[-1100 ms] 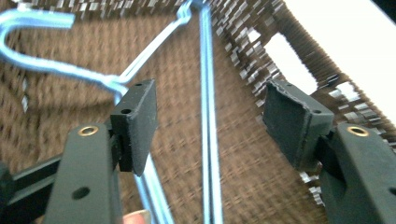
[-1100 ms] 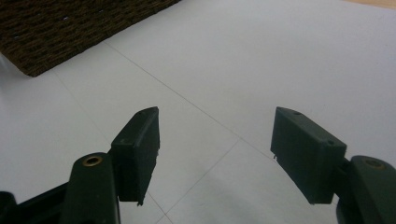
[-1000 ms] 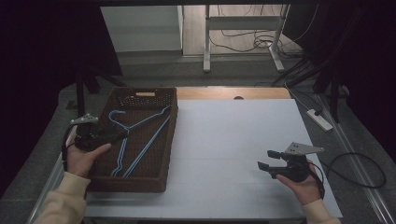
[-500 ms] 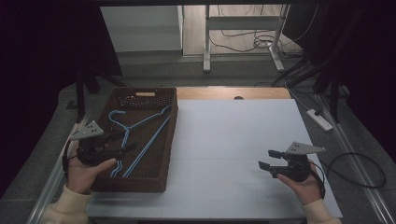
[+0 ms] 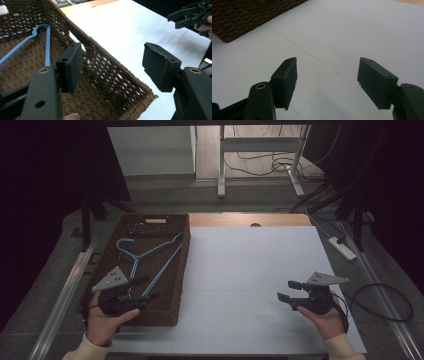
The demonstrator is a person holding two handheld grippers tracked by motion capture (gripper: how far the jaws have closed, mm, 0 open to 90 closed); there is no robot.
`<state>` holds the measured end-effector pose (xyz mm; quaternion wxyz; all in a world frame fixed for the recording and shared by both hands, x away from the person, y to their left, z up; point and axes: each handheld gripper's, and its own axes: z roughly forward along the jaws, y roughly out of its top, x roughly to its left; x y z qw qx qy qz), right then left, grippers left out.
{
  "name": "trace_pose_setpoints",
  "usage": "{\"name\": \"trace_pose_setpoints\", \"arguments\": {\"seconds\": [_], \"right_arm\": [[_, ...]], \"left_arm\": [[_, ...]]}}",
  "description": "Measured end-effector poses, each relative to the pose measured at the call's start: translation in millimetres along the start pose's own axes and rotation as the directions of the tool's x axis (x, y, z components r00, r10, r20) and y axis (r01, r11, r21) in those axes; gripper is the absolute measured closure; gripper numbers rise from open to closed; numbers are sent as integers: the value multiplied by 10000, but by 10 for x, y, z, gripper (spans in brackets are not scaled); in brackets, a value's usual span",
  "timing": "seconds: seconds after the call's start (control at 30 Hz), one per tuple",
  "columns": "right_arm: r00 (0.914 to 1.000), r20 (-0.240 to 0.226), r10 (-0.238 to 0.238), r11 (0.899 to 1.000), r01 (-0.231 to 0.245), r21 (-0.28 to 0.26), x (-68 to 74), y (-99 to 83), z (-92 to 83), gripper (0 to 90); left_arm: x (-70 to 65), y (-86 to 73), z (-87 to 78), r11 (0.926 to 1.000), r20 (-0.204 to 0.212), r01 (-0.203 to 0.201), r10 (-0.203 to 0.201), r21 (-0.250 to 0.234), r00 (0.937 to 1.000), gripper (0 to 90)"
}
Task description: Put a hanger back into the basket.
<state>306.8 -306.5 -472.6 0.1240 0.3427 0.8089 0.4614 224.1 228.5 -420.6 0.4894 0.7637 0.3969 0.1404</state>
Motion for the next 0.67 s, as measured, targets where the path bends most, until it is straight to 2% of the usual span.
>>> {"name": "trace_pose_setpoints", "arguments": {"seconds": [0.67], "right_arm": [[9999, 116, 50, 9998, -48, -184, -7, 3, -15, 331]], "left_arm": [[-6, -149, 79, 10000, -235, 97, -97, -24, 9997, 334]]}}
